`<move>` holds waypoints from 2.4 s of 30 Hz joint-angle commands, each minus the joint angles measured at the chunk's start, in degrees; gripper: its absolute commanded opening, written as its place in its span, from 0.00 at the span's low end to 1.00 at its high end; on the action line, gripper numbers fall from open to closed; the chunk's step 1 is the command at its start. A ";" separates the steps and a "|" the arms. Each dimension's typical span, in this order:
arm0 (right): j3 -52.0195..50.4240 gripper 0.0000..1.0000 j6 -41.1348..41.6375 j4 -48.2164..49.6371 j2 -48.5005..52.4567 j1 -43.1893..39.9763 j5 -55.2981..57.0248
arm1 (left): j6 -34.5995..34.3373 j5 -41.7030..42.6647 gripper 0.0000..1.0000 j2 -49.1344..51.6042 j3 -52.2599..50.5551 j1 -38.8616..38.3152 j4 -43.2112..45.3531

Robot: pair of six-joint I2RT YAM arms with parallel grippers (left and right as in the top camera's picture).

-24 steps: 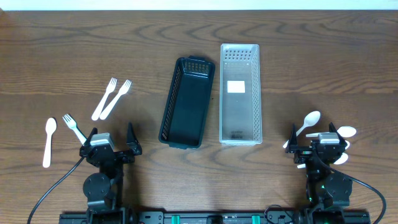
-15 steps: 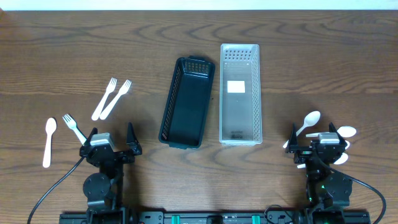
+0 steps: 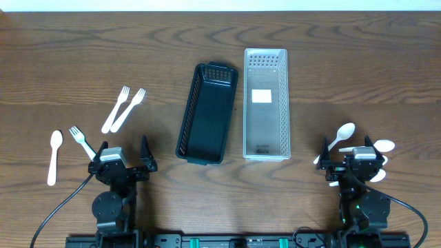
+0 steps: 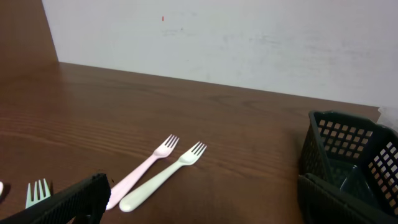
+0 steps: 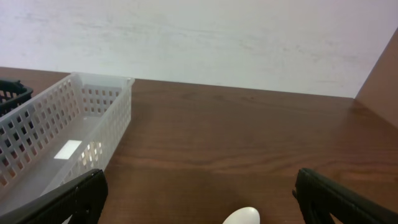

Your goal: Pack container

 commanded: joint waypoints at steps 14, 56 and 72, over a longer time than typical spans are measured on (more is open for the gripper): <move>-0.15 0.99 -0.57 -0.17 -0.39 -0.39 -0.39 | 1.03 -0.46 0.98 -0.37 -0.52 0.02 -2.71; 70.55 0.57 8.87 -42.99 76.70 -0.37 -16.26 | -10.67 18.40 0.98 80.32 68.70 -0.04 -48.89; 70.55 0.01 9.53 -45.79 94.73 0.66 -16.31 | -9.33 6.73 0.79 87.73 68.70 -6.03 -52.22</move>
